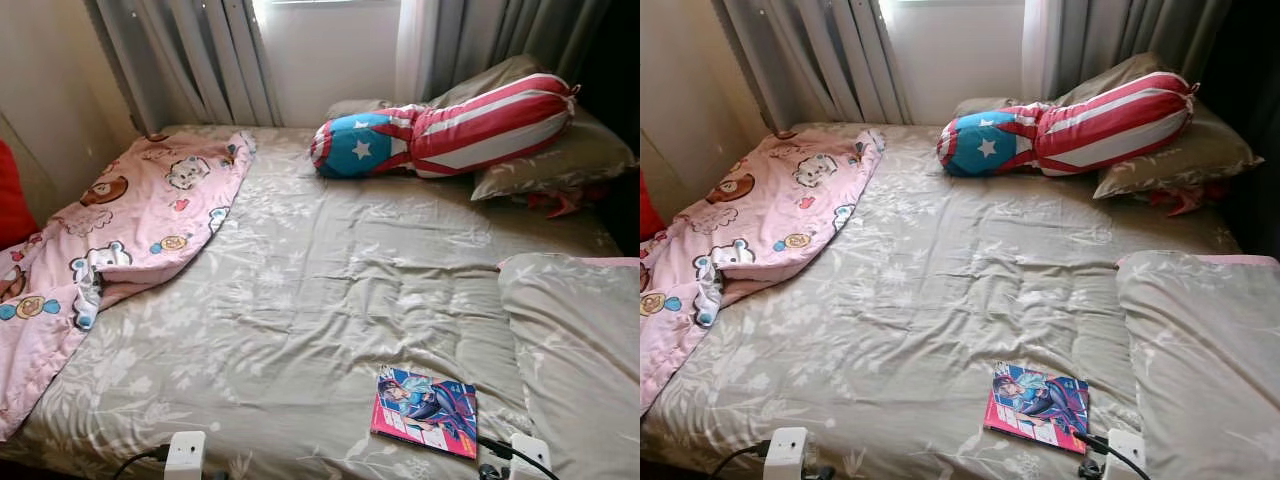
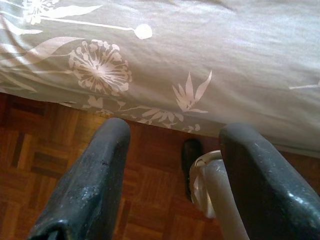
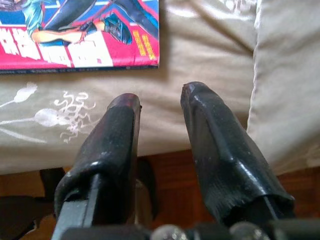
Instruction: Clean up the room
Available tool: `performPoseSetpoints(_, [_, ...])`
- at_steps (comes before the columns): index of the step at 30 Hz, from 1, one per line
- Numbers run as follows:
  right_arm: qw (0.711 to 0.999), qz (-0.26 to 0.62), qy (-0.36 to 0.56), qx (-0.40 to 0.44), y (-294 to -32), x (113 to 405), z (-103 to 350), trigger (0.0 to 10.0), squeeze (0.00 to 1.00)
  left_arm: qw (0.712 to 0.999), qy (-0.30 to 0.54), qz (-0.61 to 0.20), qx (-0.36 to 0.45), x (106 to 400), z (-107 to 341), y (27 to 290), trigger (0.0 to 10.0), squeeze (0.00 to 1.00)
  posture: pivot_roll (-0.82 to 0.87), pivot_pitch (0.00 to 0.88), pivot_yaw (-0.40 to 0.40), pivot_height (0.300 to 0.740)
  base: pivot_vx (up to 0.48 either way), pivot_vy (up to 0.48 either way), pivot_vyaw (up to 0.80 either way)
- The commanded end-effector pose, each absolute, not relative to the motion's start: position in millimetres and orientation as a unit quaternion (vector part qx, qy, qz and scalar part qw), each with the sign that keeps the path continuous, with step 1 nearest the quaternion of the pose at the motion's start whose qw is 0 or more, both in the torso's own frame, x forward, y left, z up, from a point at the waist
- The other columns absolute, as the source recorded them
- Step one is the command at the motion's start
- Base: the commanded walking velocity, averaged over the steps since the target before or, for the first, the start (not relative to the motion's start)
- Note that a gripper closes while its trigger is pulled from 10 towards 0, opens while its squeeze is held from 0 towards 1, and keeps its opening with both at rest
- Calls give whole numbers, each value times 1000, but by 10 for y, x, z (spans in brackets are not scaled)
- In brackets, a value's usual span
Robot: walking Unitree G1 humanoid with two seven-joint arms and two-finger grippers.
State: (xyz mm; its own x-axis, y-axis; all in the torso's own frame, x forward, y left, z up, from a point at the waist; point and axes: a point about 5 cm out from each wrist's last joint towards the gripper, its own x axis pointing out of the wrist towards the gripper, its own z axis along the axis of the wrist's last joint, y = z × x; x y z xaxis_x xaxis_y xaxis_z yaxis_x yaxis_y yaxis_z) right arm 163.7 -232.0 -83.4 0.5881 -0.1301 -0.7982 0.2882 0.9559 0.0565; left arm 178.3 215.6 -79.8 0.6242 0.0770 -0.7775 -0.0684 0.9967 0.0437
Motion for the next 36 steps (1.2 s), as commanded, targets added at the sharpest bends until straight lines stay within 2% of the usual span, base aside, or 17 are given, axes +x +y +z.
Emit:
performPoseSetpoints(1, [888, -101, 441, 82, -2227, 1634, -855, 10000, 0, 895, 444, 38, 8, 1751, -810, 2195, 10000, 0, -188, 0, 78, 740, 0, 0, 644])
performPoseSetpoints(7, [888, -107, 440, 88, -2224, 1639, -854, 10000, 0, 896, 441, 46, 5, 1796, -782, 2240, 10000, 0, -188, 0, 70, 740, 0, 222, 716])
performPoseSetpoints(19, [888, -103, 439, 90, -2206, 1670, -846, 10000, 0, 898, 437, 46, 6, 1809, -770, 2256, 10000, 0, -183, 0, 66, 740, 0, 343, 0])
performPoseSetpoints(23, [888, -102, 439, 88, -2206, 1678, -843, 10000, 0, 898, 438, 50, 6, 1810, -769, 2265, 10000, 0, -182, 0, 68, 740, 0, 0, 0])
performPoseSetpoints(36, [887, -98, 444, 83, -2203, 1674, -847, 10000, 0, 898, 437, 48, 8, 1830, -761, 2260, 10000, 0, -179, 0, 68, 740, 0, 480, 0])
